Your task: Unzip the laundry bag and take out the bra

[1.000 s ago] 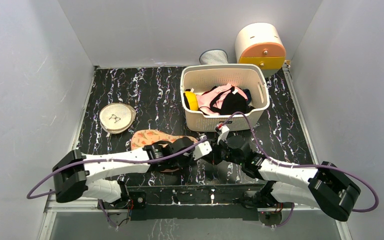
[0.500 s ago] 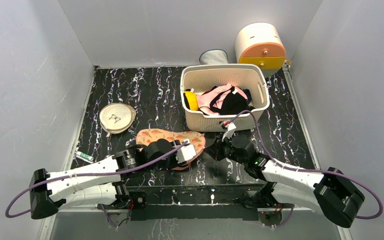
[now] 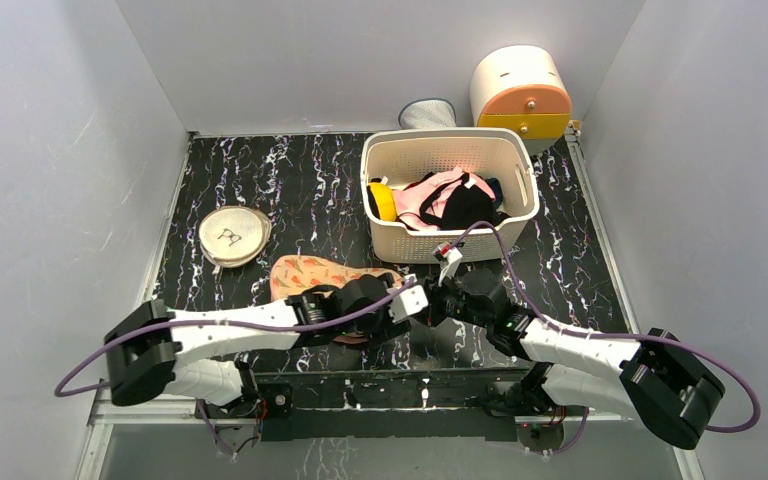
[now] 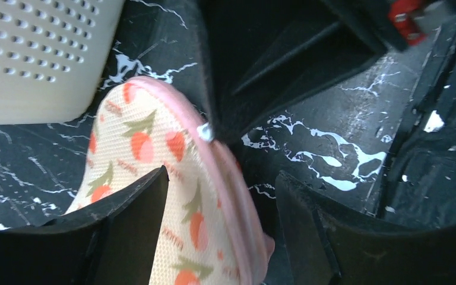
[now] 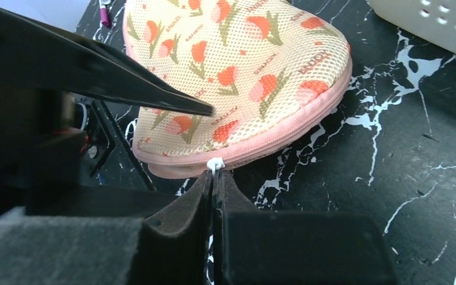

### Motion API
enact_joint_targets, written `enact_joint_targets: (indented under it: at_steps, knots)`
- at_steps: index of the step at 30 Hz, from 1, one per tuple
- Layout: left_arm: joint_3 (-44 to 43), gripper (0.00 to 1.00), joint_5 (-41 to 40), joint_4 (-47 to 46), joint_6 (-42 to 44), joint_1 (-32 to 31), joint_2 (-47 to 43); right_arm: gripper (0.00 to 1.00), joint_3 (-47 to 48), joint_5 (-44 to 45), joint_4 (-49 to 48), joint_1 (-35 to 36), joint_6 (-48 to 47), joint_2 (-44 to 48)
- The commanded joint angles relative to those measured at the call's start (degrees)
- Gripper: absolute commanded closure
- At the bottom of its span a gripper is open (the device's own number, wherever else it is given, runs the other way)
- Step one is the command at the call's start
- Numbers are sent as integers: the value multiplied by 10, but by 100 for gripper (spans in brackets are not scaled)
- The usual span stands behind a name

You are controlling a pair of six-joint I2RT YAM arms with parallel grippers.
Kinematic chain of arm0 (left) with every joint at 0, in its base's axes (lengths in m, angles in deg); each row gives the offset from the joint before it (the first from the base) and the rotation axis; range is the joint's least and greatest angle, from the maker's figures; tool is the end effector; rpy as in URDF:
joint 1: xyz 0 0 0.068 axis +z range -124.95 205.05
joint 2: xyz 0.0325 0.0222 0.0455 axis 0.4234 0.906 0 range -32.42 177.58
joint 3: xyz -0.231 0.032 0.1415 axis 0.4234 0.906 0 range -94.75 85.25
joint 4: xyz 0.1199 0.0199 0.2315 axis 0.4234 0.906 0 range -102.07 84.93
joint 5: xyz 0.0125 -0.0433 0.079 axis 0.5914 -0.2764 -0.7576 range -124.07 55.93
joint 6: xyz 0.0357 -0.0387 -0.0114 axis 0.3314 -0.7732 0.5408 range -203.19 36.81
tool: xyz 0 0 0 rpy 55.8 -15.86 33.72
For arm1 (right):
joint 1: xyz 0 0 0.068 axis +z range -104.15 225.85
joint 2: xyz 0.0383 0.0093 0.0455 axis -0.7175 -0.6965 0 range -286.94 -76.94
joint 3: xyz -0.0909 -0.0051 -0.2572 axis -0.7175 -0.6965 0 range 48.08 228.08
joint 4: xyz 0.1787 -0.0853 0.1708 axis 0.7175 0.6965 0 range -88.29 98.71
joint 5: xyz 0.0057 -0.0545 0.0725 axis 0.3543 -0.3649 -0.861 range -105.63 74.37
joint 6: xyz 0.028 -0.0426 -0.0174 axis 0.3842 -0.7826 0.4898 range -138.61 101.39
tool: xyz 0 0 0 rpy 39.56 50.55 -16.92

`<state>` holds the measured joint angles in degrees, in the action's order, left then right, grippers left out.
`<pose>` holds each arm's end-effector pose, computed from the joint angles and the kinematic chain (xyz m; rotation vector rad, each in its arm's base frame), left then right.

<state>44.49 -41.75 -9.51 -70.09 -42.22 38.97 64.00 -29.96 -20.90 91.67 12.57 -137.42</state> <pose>0.1081 -0.2460 0.2307 1.3405 1.7092 -0.4047 0.1380 0.1548 0.1736 -0.4462 2.0696 1.0943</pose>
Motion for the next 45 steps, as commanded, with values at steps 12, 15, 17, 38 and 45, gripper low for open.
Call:
enact_joint_targets:
  at_steps: [12, 15, 17, 38, 45]
  knots:
    - [-25, 85, -85, 51, 3, -6, 5, 100, 11, -5, -40, 0, 8, 8]
    - [-13, 87, -101, 74, -3, -6, -35, 100, 5, 10, -41, 0, 11, 8]
    - [-4, 91, -106, 90, -4, -7, -65, 100, 12, 19, -25, -1, 6, 8]
    - [9, 100, 31, 166, 91, -6, -333, 100, 21, 13, -10, -13, -17, 6]
    - [-18, 100, 121, 134, 101, -7, -318, 100, 58, -34, -41, -13, -34, -43]
